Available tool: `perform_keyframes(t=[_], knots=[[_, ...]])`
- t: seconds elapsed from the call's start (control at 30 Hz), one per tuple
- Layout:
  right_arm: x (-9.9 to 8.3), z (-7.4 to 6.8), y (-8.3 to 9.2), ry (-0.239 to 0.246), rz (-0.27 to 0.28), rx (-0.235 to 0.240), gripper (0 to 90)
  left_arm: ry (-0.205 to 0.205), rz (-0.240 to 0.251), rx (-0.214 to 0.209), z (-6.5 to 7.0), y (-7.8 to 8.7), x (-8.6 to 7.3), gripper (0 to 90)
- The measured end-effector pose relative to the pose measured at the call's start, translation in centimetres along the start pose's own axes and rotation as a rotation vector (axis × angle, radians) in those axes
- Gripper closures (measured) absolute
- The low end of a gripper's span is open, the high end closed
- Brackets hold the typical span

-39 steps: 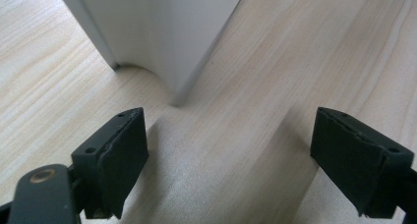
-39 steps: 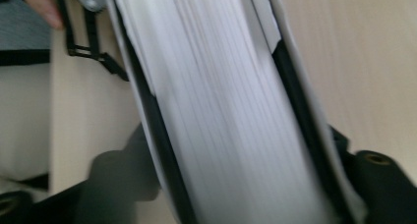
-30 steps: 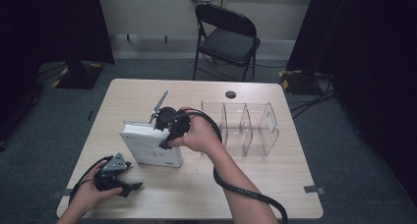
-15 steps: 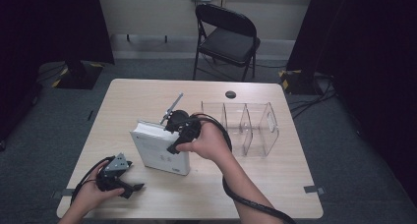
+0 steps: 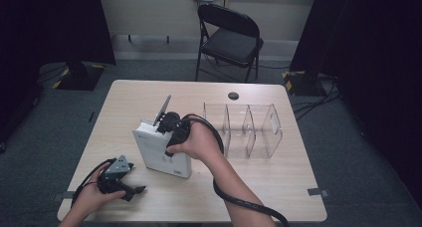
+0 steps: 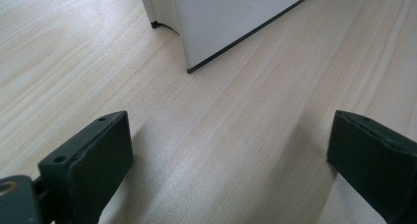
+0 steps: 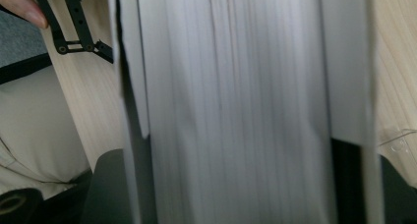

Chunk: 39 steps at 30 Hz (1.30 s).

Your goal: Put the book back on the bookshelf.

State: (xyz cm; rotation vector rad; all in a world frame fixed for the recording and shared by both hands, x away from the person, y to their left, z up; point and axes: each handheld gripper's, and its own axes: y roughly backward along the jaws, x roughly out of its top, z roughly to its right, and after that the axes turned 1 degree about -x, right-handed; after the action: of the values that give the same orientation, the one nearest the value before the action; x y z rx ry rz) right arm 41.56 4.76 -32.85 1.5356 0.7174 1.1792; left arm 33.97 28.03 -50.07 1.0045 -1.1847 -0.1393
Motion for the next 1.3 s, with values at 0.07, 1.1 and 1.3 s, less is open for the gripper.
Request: perform_keyframes(t=[0.07,1.1,1.3], knots=[[0.1,-0.3,0.0,0.008,-0.016,0.000,43.1,-0.002,-0.006,0.004,0.0,0.0,0.0,2.6],[-3.2,-1.0,1.1,0.022,0.016,0.005,41.0,-0.004,0.018,-0.006,-0.2,-0.3,0.0,0.0],[-2.8,-0.9,0.9,0.025,-0.026,-0.012,40.9,-0.005,0.017,-0.007,-0.2,-0.3,0.0,0.0]])
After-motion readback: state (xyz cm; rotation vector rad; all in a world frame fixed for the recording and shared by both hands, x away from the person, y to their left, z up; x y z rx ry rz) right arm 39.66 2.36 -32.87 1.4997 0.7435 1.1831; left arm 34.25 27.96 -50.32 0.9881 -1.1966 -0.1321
